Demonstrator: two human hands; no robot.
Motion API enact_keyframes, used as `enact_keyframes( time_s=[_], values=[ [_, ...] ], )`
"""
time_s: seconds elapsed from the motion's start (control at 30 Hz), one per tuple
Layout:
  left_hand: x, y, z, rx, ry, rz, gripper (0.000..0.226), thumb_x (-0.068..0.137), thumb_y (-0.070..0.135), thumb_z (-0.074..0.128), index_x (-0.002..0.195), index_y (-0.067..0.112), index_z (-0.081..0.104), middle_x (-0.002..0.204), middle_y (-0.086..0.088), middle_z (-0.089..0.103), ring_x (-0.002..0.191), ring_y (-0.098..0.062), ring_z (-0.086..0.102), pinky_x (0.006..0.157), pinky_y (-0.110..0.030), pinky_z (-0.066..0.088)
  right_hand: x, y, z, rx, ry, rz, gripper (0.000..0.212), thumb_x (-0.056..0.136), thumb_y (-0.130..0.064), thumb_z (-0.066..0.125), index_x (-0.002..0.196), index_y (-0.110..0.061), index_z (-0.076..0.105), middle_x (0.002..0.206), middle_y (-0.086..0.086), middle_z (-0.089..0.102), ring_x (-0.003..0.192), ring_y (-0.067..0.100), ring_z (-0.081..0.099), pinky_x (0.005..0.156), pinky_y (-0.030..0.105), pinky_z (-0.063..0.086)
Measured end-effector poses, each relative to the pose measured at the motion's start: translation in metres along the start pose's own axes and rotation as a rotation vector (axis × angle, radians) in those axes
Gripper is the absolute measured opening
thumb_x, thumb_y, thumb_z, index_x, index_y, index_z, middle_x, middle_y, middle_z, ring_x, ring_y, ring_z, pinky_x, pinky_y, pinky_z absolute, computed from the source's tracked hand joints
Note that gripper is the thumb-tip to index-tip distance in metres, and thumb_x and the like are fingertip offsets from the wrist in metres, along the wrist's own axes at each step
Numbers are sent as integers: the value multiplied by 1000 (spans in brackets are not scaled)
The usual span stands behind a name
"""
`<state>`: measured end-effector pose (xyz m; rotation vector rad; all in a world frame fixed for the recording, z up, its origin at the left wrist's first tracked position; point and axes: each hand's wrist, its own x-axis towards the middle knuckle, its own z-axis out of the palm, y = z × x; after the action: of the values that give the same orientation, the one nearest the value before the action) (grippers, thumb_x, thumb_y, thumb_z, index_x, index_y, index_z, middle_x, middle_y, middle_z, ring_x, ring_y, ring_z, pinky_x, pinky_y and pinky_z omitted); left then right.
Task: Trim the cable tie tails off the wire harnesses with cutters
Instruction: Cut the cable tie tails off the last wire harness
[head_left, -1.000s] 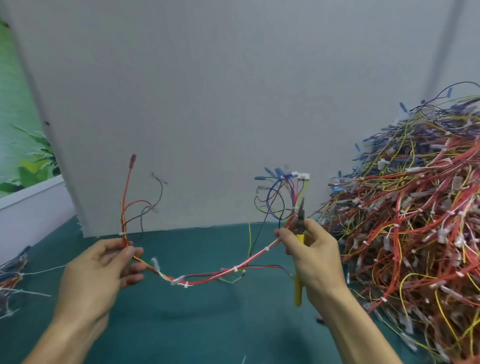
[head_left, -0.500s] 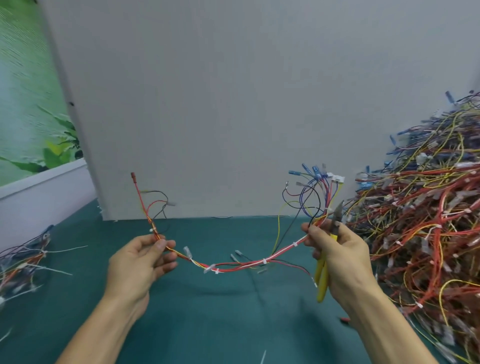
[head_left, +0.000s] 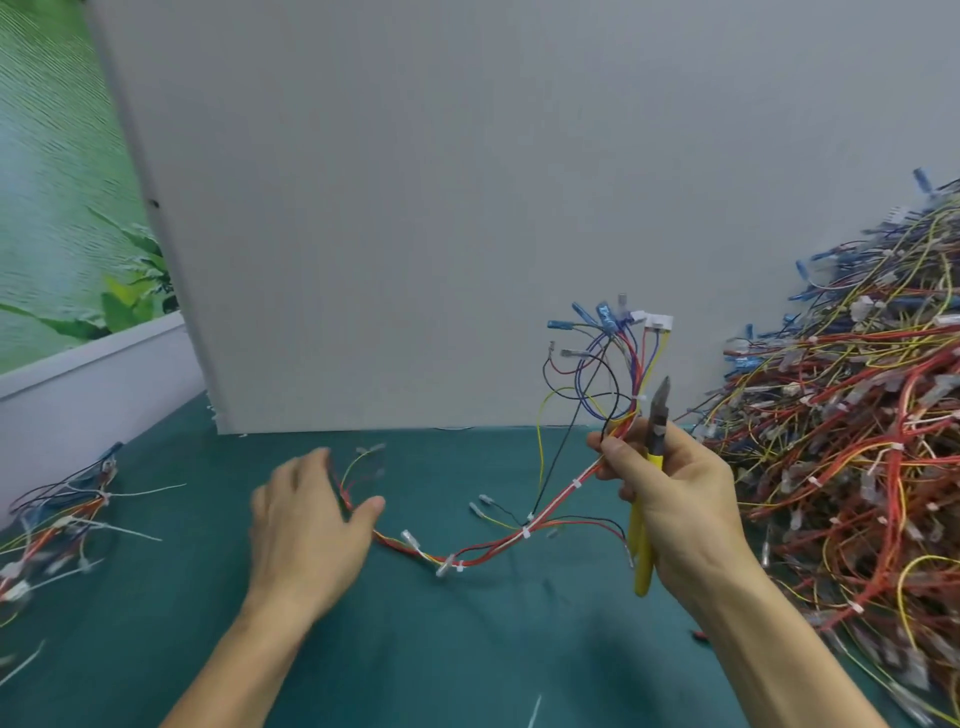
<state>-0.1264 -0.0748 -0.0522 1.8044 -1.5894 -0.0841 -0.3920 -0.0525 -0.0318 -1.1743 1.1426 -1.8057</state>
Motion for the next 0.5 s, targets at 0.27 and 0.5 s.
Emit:
enact_keyframes(
  time_s=[0.27,0.5],
  values=[
    [-39,56,12,-568,-555,398,45,97,23,53,138,36,39,127,26,54,121,14,45,105,-10,32,-23,-20,29,17,-222,-20,8,85,-3,68,84,-11,69,83,5,76,68,6,69,59,9,47],
    [-40,56,10,-992,-584,213,30,80,32,63,109,21,65,101,-13,65,99,-21,61,89,-28,48,-26,-29,28,-10,-314,-21,8,85,-2,68,84,-9,68,83,5,76,65,7,66,59,11,47]
  ],
)
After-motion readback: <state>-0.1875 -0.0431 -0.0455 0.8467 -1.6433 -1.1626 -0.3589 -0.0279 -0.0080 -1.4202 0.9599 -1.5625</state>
